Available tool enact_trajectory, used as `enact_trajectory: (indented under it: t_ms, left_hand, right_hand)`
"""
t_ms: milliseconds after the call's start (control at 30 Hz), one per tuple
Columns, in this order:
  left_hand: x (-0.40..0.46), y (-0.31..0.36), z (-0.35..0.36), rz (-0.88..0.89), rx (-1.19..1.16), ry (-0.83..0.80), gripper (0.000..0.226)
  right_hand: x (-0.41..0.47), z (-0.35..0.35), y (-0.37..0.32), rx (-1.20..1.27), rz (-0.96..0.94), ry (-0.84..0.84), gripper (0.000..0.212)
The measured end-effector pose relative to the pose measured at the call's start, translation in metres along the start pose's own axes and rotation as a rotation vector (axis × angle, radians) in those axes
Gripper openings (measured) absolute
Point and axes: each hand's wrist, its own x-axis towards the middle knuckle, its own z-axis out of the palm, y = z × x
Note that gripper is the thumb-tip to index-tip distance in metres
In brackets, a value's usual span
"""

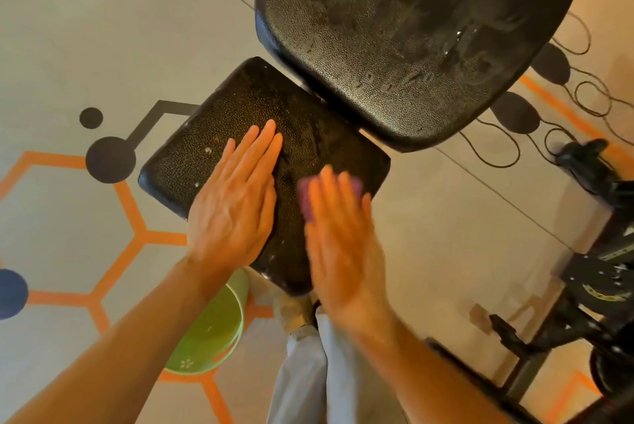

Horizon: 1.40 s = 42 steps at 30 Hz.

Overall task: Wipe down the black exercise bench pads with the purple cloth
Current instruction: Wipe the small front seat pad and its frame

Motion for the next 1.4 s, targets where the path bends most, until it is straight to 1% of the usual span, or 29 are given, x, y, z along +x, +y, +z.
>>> enact_trajectory:
  t_ms: [67,133,167,233,300,333,400,467,500,567,600,633,700,767,800,833,900,933,967,1000,1067,1133,1167,1200,1267,1300,1333,1367,1400]
  left_hand:
    - [0.0,0.001,0.0,-0.01,0.007,0.005,0.052]
    - [0.0,0.002,0.001,-0.02,0.015,0.006,0.052]
    - [-0.001,0.002,0.001,-0.024,0.017,0.003,0.052]
    - [0.0,0.001,0.0,-0.022,0.004,0.007,0.052]
    - [0.001,0.002,-0.001,-0.008,-0.037,0.009,0.051]
    - [0.0,0.002,-0.002,-0.01,-0.054,0.019,0.051]
    - [0.0,0.001,-0.009,-0.032,-0.056,0.065,0.05]
    - [0.002,-0.007,-0.018,-0.062,-0.015,0.118,0.05]
    - [0.003,-0.014,-0.022,-0.084,0.005,0.131,0.051]
    - [0.005,-0.031,-0.026,-0.129,0.047,0.122,0.052]
    - [0.005,-0.037,-0.026,-0.141,0.069,0.102,0.052]
    - [0.004,-0.041,-0.024,-0.144,0.089,0.083,0.053]
    - [0.004,-0.045,-0.021,-0.128,0.114,0.069,0.053]
    - [0.004,-0.046,-0.02,-0.11,0.112,0.073,0.052]
    - [0.004,-0.046,-0.02,-0.111,0.107,0.076,0.052]
    - [0.004,-0.046,-0.02,-0.116,0.099,0.079,0.052]
    - [0.005,-0.047,-0.02,-0.134,0.083,0.077,0.052]
    - [0.005,-0.047,-0.019,-0.142,0.075,0.074,0.052]
    - [0.005,-0.046,-0.019,-0.148,0.069,0.071,0.052]
    - [0.005,-0.045,-0.019,-0.154,0.064,0.07,0.051]
    - [0.006,-0.045,-0.019,-0.161,0.053,0.069,0.051]
    - [0.006,-0.045,-0.02,-0.169,0.049,0.055,0.052]
    - [0.006,-0.045,-0.021,-0.177,0.049,0.047,0.052]
    - [0.007,-0.044,-0.021,-0.181,0.051,0.039,0.052]
    - [0.008,-0.044,-0.022,-0.177,0.056,0.029,0.053]
    - [0.009,-0.044,-0.022,-0.176,0.058,0.029,0.053]
    - [0.009,-0.044,-0.022,-0.177,0.061,0.028,0.053]
    - [0.008,-0.044,-0.022,-0.177,0.064,0.025,0.053]
    - [0.007,-0.044,-0.022,-0.174,0.062,0.024,0.053]
  right_hand:
    - [0.051,-0.007,0.027,0.006,0.193,0.056,0.051]
    - [0.054,-0.003,0.012,0.021,0.335,0.084,0.052]
    - [0.036,0.001,-0.006,0.016,0.329,0.079,0.053]
    - [-0.018,0.003,-0.044,-0.007,0.147,-0.003,0.055]
    - [-0.04,-0.002,-0.042,-0.035,-0.047,-0.071,0.055]
    - [-0.026,-0.004,-0.026,-0.052,-0.088,-0.084,0.055]
    - [0.025,-0.009,0.007,-0.124,-0.013,-0.076,0.054]
    - [0.075,-0.011,0.031,-0.124,0.119,-0.001,0.056]
    - [0.087,-0.01,0.035,-0.081,0.189,0.018,0.058]
    - [0.081,-0.004,0.015,-0.01,0.293,0.046,0.058]
    - [0.063,0.0,-0.004,-0.003,0.282,0.044,0.056]
    - [0.038,0.002,-0.027,-0.01,0.228,0.008,0.056]
    - [-0.008,-0.004,-0.062,-0.004,0.017,-0.093,0.059]
    - [-0.004,-0.006,-0.051,0.022,-0.165,-0.149,0.061]
    - [0.016,-0.006,-0.032,-0.009,-0.161,-0.155,0.061]
    - [0.041,-0.008,-0.012,-0.04,-0.097,-0.137,0.06]
    - [0.09,-0.013,0.015,-0.082,0.138,-0.037,0.055]
    - [0.097,-0.012,0.011,-0.078,0.221,-0.025,0.054]
    - [0.09,-0.009,-0.003,-0.055,0.241,-0.035,0.055]
    - [0.071,-0.005,-0.022,-0.03,0.171,-0.066,0.057]
    - [0.026,-0.006,-0.056,-0.011,-0.064,-0.176,0.058]
    - [0.021,-0.007,-0.046,-0.031,-0.226,-0.207,0.057]
    - [0.038,-0.006,-0.031,-0.058,-0.223,-0.198,0.056]
    - [0.062,-0.005,-0.015,-0.079,-0.151,-0.172,0.055]
    - [0.112,-0.008,0.006,-0.094,0.105,-0.05,0.053]
    - [0.125,-0.008,0.005,-0.083,0.211,-0.036,0.054]
    - [0.125,-0.006,-0.005,-0.065,0.254,-0.034,0.054]
    - [0.11,-0.003,-0.018,-0.054,0.229,-0.046,0.056]
    - [0.086,0.0,-0.035,-0.037,0.136,-0.099,0.059]
